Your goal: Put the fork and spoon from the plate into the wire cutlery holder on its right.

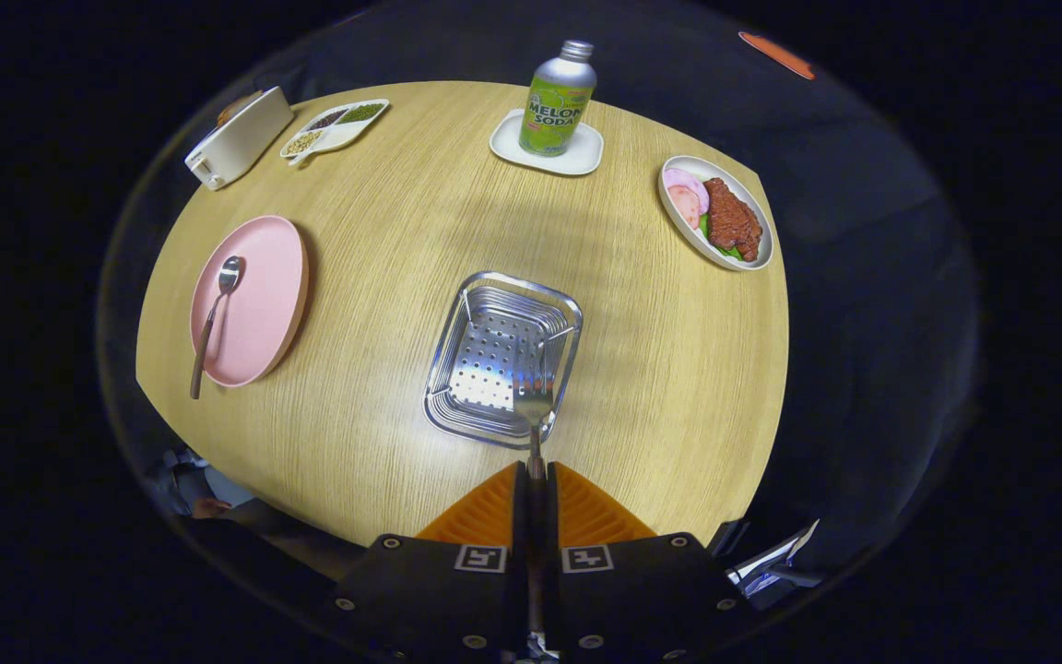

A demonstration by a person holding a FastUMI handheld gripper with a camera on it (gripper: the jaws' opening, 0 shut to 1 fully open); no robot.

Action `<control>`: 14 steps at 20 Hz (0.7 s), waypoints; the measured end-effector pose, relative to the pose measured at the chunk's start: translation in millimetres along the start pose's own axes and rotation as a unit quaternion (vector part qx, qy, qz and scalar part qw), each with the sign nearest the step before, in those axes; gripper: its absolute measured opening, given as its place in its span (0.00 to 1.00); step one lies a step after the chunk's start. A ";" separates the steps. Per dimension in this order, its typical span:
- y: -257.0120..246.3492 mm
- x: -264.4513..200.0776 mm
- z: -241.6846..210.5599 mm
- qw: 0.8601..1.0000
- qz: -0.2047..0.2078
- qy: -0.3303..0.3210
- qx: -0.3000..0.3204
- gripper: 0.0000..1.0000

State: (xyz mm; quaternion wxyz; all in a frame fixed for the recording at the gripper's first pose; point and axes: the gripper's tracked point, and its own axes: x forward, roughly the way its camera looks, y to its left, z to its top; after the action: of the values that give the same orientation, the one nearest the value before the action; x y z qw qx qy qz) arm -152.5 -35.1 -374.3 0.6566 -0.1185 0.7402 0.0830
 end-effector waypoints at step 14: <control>3.9 -28.8 53.0 0.989 0.036 -0.131 0.064 0.09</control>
State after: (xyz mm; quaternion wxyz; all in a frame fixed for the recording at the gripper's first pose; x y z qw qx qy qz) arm -100.0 -14.7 -352.4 0.7506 -0.0380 0.6556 0.0738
